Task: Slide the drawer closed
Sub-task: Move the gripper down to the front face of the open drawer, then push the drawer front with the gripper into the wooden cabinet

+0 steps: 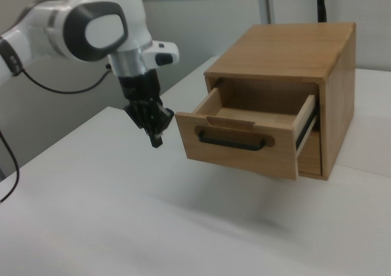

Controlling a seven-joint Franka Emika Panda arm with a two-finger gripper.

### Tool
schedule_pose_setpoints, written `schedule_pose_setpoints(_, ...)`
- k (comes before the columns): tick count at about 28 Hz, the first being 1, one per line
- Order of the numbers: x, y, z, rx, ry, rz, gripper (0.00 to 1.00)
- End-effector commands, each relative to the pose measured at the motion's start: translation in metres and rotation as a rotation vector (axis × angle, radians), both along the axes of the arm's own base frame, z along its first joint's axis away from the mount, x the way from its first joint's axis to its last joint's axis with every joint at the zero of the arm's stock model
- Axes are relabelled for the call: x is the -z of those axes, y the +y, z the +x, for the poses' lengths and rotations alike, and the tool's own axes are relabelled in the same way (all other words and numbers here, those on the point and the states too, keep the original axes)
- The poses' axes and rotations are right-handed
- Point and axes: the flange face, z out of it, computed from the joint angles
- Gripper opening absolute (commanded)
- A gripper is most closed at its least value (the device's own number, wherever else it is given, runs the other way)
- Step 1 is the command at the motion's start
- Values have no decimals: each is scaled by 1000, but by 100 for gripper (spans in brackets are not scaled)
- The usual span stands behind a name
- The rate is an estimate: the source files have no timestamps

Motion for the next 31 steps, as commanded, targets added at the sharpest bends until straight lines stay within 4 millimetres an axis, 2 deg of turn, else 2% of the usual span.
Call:
schedule_pose_setpoints(1, 33, 2, 26, 15, 2, -2, 0)
schedule_pose_setpoints(3, 37, 0, 34, 18, -38, -1, 0)
schedule_pose_setpoints(4, 46, -1, 45, 19, -61, 0, 0)
schedule_pose_setpoints(9, 62, -3, 65, 21, -121, -2, 0)
schedule_pose_setpoints(23, 68, 1, 93, 10, -285, 8, 0)
schedule_pose_setpoints(28, 79, 5, 116, 4, -412, 16, 0)
schedule_pose_setpoints(31, 94, 10, 134, -4, -504, 22, 0)
